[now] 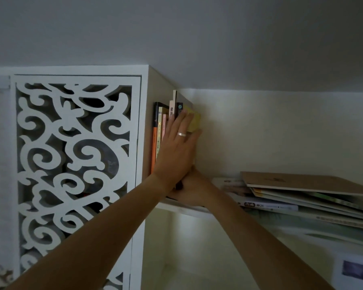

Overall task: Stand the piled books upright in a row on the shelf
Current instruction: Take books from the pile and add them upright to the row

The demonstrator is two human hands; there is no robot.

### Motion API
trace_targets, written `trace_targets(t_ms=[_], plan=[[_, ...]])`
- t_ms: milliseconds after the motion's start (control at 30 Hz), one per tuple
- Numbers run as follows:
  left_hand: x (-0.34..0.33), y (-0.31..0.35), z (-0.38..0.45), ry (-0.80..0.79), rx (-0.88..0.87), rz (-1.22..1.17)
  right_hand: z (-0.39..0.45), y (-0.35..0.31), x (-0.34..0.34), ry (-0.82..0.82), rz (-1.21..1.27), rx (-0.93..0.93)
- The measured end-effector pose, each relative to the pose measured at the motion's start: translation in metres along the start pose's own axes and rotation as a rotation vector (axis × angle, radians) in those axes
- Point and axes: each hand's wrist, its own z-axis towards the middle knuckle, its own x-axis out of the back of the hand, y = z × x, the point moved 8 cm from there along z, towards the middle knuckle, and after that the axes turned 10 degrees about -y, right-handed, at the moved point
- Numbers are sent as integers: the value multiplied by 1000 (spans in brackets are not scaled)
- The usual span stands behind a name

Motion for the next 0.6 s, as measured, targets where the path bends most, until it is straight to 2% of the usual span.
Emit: trace_targets(t_ms=[133,300,467,600], plan=[[-10,-5,-18,-118,-29,97,3,-3,0,32,-81,-24],[-8,1,-30,-111,14,131,-24,-4,4,81,-210,-91],[-4,9,-37,-167,73,245,-56,-6,6,-8,-243,-49],[-15,15,-39,-235,123,268,-96,-14,41,-37,-319,29]])
